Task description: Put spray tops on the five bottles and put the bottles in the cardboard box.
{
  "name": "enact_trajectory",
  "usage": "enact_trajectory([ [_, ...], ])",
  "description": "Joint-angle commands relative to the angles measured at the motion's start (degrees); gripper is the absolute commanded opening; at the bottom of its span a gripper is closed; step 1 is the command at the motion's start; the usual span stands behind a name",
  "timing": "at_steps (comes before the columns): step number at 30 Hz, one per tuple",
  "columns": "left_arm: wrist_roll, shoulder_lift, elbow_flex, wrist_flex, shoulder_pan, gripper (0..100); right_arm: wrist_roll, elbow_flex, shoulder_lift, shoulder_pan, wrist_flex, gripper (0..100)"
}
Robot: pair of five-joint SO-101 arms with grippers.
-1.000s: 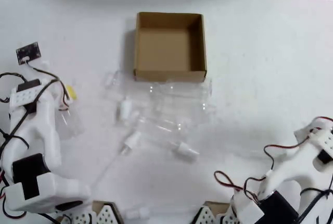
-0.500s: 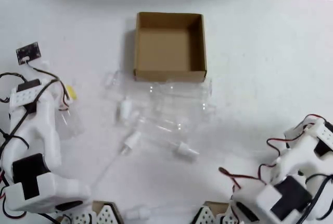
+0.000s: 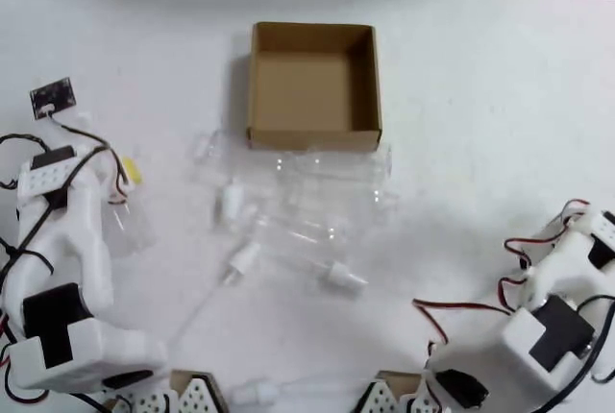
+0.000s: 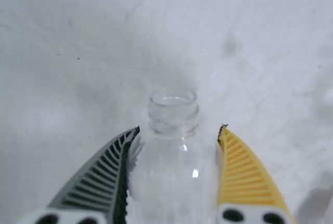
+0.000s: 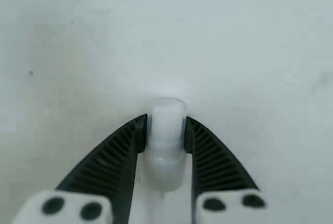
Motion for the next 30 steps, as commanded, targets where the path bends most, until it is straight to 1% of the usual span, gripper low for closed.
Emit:
enact_trajectory([
  [1, -0.6, -0.4, -0.1, -0.7, 0.5, 6, 11.5, -5.8, -0.2, -0.2, 5.3, 1.5],
  [3, -0.6, -0.4, -0.1, -0.7, 0.5, 6, 16.3, -8.9, -0.2, -0.3, 9.1, 1.5],
  [4, -0.6, -0.4, -0.1, -0.7, 0.5, 6, 16.8, -11.0, -0.3, -0.7, 11.2, 1.5],
  [9, -0.6, -0.4, -0.1, -0.7, 0.5, 6, 12.5, -26.1, -3.4, -3.6, 26.0, 1.5],
  [11, -0.6, -0.4, -0.1, -0.7, 0.5, 6, 11.1, -32.3, -5.2, -6.5, 31.1, 1.5],
  [13, -0.6, -0.5, -0.1, -0.7, 0.5, 6, 10.1, -37.4, -7.0, -10.3, 33.6, 1.5],
  [19, -0.6, -0.5, -0.1, -0.7, 0.3, 6, 10.1, -48.6, -11.2, -24.6, 33.5, 1.5],
  [22, -0.6, -0.5, -0.1, -0.7, 0.3, 6, 10.6, -55.2, -12.6, -33.0, 33.2, 1.5],
  [27, -0.6, -0.5, -0.1, -1.0, 0.4, 6, 10.6, -65.4, -13.5, -47.8, 24.8, 1.5],
  [30, -0.6, -0.5, -0.1, -1.1, 0.3, 6, 10.7, -70.5, -13.5, -52.1, 20.7, 1.5],
])
